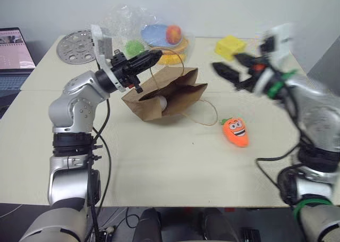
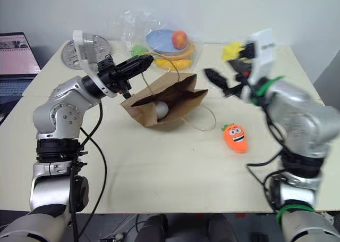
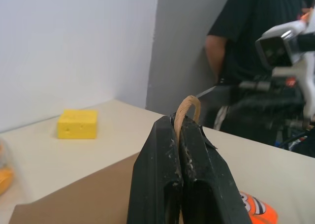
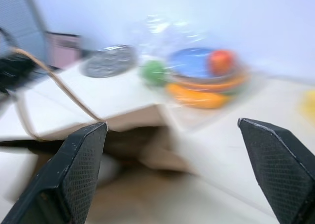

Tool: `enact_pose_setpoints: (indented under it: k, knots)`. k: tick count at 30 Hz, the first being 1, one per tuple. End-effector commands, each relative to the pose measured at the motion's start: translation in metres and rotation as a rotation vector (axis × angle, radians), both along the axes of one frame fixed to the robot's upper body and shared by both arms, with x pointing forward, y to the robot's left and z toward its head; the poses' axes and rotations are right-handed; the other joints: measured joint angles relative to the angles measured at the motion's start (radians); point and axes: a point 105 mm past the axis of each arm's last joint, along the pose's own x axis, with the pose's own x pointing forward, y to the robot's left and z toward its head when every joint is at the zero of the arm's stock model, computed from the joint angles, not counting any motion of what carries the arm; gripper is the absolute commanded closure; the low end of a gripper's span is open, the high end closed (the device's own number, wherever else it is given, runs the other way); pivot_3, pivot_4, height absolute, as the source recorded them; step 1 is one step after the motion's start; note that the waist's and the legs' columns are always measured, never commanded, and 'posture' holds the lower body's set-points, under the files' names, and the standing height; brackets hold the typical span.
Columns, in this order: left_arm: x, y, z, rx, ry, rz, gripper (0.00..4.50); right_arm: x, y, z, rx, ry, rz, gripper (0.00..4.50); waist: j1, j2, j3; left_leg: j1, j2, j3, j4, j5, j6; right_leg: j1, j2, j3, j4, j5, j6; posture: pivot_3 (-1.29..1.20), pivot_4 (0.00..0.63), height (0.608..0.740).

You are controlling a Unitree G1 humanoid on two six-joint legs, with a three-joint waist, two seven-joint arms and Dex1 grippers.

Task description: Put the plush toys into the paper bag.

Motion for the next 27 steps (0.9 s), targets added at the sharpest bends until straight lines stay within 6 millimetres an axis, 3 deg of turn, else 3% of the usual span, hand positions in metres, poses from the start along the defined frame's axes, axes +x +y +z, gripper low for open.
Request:
enact_pose_setpoints:
  k: [1, 4, 9, 16, 20, 23, 27]
  knots:
    - [-0.003, -0.001, 0.011, -0.001, -0.057, -0.007, 4.50, -0.015, -0.017, -0.045, -0.109, 0.094, -0.045, 0.06, 0.001, 0.000, 0.000, 0.000, 0.000, 0.000, 0.000, 0.000, 0.000, 0.000, 0.000, 0.000, 0.000, 0.000, 0.000, 0.00, 0.150, 0.740]
    - [-0.003, -0.002, 0.009, 0.001, -0.049, -0.014, 4.50, -0.029, -0.025, -0.081, -0.115, 0.198, -0.070, 0.06, -0.004, 0.001, 0.001, -0.001, -0.001, 0.002, 0.001, 0.000, 0.000, -0.001, 0.000, 0.003, 0.000, 0.000, 0.000, 0.00, 0.150, 0.740]
    - [-0.004, -0.004, 0.006, 0.003, -0.039, -0.023, 4.50, -0.037, -0.019, -0.115, -0.108, 0.295, -0.085, 0.06, -0.018, 0.001, 0.001, 0.001, 0.000, 0.002, 0.004, 0.000, 0.000, 0.000, 0.000, 0.004, 0.003, 0.000, 0.000, 0.00, 0.150, 0.740]
    - [-0.011, -0.019, -0.005, 0.044, -0.014, -0.085, 4.50, -0.029, -0.019, -0.141, -0.127, 0.333, -0.156, 0.06, -0.014, 0.000, 0.000, 0.001, -0.001, 0.002, 0.005, 0.000, 0.000, 0.002, 0.000, 0.004, 0.002, 0.000, 0.001, 0.00, 0.150, 0.740]
    - [-0.010, -0.018, -0.005, 0.053, -0.016, -0.074, 4.50, -0.027, -0.023, -0.153, -0.143, 0.346, -0.198, 0.06, -0.014, 0.000, 0.000, 0.001, -0.001, 0.002, 0.005, 0.000, 0.000, 0.001, 0.000, 0.004, 0.002, 0.000, 0.001, 0.00, 0.150, 0.740]
    - [-0.010, -0.019, -0.004, 0.060, -0.016, -0.073, 4.50, -0.028, -0.022, -0.155, -0.138, 0.342, -0.181, 0.65, -0.015, 0.000, 0.000, 0.001, -0.001, 0.002, 0.005, 0.000, 0.000, 0.001, 0.000, 0.004, 0.002, 0.000, 0.001, 0.00, 0.150, 0.740]
    - [-0.011, -0.021, -0.007, 0.074, -0.012, -0.081, 4.50, -0.026, -0.027, -0.153, -0.132, 0.327, -0.198, 2.06, -0.015, 0.000, 0.000, 0.001, -0.001, 0.002, 0.005, 0.000, 0.000, 0.002, 0.000, 0.004, 0.002, 0.000, 0.001, 0.00, 0.150, 0.740]
